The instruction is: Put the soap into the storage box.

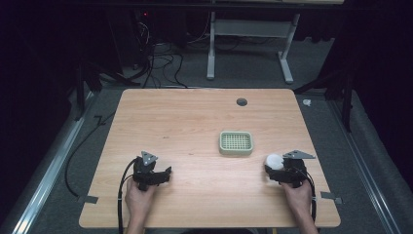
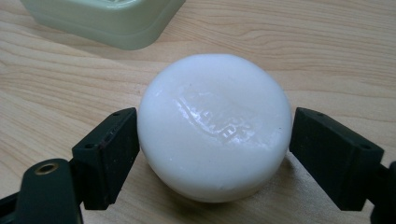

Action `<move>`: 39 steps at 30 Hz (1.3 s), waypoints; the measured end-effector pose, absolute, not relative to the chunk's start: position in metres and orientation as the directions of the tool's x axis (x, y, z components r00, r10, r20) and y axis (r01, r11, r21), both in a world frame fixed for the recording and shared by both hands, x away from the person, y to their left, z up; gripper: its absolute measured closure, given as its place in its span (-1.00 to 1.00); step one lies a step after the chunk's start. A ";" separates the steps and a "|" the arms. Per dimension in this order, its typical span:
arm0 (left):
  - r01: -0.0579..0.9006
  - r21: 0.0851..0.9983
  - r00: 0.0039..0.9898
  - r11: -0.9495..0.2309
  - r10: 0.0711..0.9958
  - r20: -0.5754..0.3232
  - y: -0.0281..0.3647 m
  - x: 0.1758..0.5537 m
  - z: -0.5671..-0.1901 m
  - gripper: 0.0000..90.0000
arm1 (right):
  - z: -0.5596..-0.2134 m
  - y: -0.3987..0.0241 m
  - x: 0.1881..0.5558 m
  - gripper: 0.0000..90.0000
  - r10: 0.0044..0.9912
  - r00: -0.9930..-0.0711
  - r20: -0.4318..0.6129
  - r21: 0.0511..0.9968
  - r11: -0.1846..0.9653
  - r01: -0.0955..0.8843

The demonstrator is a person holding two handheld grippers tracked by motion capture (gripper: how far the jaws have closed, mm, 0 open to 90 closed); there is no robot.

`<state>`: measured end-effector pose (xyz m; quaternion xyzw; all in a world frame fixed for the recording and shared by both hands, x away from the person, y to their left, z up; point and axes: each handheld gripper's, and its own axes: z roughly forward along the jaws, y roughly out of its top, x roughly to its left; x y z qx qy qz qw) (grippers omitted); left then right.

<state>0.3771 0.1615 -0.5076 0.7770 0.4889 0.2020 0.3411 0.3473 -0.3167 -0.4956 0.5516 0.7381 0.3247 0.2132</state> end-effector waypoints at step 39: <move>0.622 0.728 0.440 -0.289 0.898 -0.020 0.161 0.377 -0.508 -0.64 | -0.500 -0.311 0.349 -0.45 0.952 -0.307 0.006 0.707 0.213 0.675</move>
